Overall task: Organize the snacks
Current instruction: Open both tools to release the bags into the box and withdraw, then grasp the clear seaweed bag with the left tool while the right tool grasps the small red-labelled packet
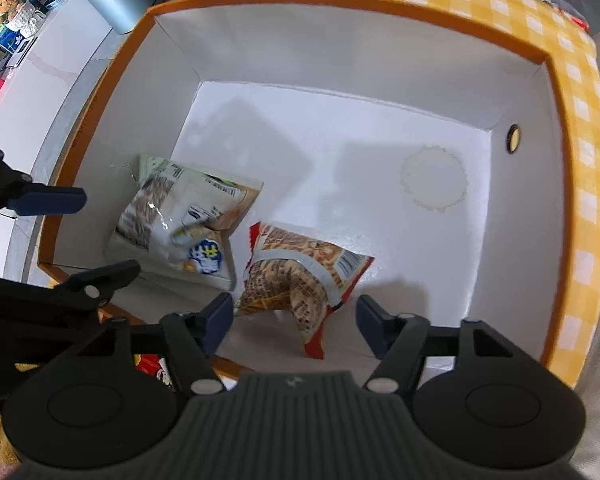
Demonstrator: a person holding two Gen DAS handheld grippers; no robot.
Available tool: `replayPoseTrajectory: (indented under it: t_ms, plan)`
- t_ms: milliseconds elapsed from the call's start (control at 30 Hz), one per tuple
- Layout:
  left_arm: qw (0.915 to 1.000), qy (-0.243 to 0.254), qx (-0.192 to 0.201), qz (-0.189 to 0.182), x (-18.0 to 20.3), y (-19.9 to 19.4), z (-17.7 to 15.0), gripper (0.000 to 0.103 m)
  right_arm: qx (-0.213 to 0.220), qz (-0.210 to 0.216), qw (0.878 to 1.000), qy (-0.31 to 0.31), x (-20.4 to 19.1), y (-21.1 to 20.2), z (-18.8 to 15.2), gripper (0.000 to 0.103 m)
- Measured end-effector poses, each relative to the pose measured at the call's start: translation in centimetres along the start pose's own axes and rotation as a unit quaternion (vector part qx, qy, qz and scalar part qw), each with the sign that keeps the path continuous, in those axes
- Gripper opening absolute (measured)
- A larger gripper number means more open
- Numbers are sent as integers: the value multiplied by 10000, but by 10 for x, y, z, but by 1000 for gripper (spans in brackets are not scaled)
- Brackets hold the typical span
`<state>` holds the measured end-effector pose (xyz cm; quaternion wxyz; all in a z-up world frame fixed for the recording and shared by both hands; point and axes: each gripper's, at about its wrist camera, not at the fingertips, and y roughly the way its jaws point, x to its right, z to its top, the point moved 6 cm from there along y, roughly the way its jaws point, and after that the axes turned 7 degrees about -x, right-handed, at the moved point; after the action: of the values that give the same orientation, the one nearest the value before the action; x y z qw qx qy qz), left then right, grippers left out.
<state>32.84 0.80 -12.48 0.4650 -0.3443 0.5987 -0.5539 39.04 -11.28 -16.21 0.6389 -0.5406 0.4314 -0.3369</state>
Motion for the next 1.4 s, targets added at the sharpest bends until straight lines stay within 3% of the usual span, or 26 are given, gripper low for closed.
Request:
replayPoseTrajectory:
  t_ms: [267,500,800,967,1100,1267,1400]
  plan:
    - [9990,-88,424,-71,-4,-31,-12,81,282,-120,9995,-77,-10,-24,-8,81]
    - [9923,-386,1108,-406,-8,-67,-31,82,849,54,9964,72,-8,-50,-28,82]
    - [9697,-1037,2025,-886,-6,-111,-71,83,1625,228,9864,133,-13,-94,-74,82]
    - [9569,-1261,2460,-892,3,-125,-99,83,2120,224,9769,148,-18,-116,-108,82]
    - [9484,-1442,2622,-1046,13,-124,-121,84,2550,197,9666,176,-22,-125,-140,82]
    - [9443,-1642,2632,-1095,24,-110,-148,84,2991,148,9538,258,-23,-124,-179,82]
    - [9399,-1895,2613,-1114,31,-91,-168,83,3228,-124,9455,406,-21,-111,-210,78]
